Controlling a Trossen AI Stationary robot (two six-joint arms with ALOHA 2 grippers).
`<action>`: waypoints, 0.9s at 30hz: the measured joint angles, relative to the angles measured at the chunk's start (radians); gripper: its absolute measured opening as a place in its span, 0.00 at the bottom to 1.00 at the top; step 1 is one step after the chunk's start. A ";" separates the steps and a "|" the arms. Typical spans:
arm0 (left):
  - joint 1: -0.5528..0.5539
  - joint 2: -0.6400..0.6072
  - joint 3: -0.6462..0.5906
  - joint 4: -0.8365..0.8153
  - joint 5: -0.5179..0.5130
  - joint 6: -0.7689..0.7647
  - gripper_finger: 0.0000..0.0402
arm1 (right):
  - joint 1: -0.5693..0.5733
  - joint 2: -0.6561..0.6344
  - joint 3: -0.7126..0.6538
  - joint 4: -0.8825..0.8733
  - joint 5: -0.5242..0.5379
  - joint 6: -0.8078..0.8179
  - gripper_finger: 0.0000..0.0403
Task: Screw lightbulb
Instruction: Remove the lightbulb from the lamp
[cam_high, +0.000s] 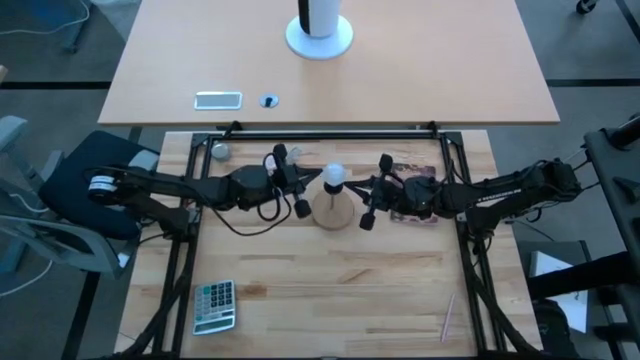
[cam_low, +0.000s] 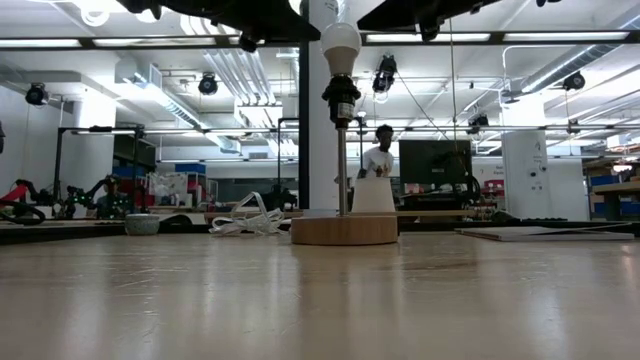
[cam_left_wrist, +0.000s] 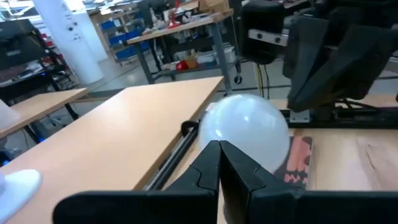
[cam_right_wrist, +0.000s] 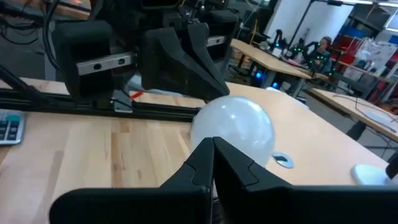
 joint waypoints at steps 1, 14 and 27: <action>0.000 0.005 0.000 0.001 0.001 0.000 0.00 | -0.002 0.003 0.000 0.000 -0.001 0.001 0.01; -0.006 -0.001 0.000 0.010 0.181 -0.020 0.00 | -0.026 0.008 0.000 -0.002 0.093 -0.006 0.01; 0.009 -0.013 0.000 0.009 0.011 0.000 0.00 | -0.002 0.006 0.000 0.000 0.023 -0.015 0.01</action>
